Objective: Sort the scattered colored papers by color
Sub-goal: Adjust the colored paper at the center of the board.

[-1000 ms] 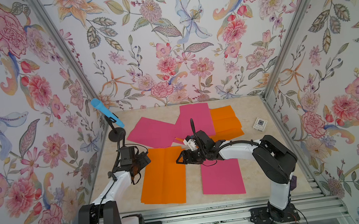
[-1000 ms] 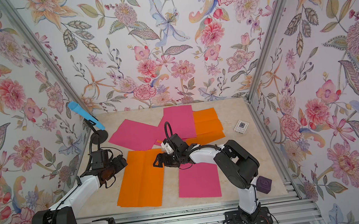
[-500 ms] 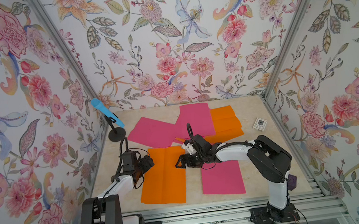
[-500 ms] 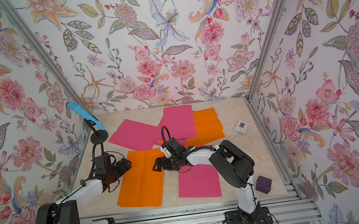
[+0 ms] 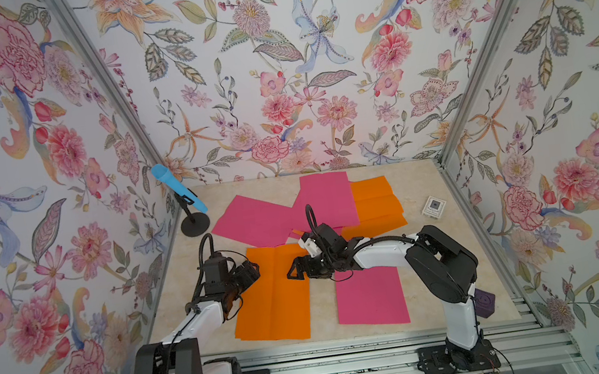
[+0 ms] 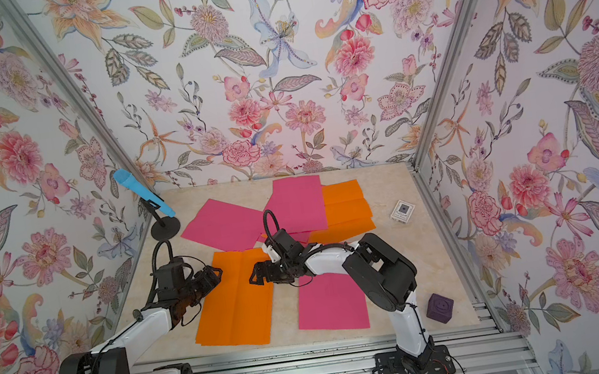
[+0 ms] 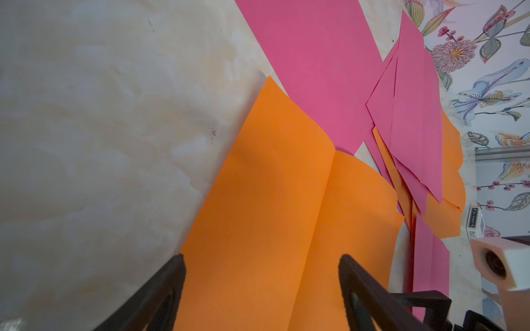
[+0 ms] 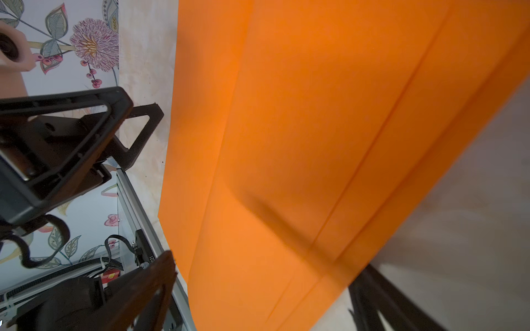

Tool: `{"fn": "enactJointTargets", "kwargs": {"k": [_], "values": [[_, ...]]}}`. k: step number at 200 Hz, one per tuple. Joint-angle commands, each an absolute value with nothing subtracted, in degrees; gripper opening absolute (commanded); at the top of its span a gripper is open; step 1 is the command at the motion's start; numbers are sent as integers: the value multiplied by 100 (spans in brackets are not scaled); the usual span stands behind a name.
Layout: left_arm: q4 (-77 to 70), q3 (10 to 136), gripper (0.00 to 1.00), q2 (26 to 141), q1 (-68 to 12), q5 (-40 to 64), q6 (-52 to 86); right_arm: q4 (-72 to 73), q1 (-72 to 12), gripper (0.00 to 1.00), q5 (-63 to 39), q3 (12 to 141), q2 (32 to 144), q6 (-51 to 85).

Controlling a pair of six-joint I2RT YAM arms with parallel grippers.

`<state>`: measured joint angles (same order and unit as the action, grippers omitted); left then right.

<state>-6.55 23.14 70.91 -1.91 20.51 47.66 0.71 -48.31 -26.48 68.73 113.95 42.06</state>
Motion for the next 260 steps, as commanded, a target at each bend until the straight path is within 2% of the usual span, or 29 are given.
{"fn": "enactJointTargets", "kwargs": {"k": [1,58,108,139,170,192,260], "values": [[-779,2203,85,7088,-298,2073,4877,-189,-4878,93,-2514,6953,11618,4271],[-783,2312,84,7167,-438,2071,4900,-260,-4869,93,-2498,7090,11689,4248],[382,3142,86,6598,-428,1217,4266,-289,-4794,93,-2487,6928,11510,4206],[868,3498,88,6964,-412,761,3864,-300,-4783,93,-2496,6900,11413,4196],[390,3288,90,7382,-388,981,3921,-373,-4772,95,-2487,6904,11328,4140],[41,3163,90,7570,-374,986,4048,-456,-4751,100,-2452,6899,11300,4107],[-350,3197,89,8161,-383,1065,4113,-606,-4762,100,-2435,6893,11224,4126]]}}
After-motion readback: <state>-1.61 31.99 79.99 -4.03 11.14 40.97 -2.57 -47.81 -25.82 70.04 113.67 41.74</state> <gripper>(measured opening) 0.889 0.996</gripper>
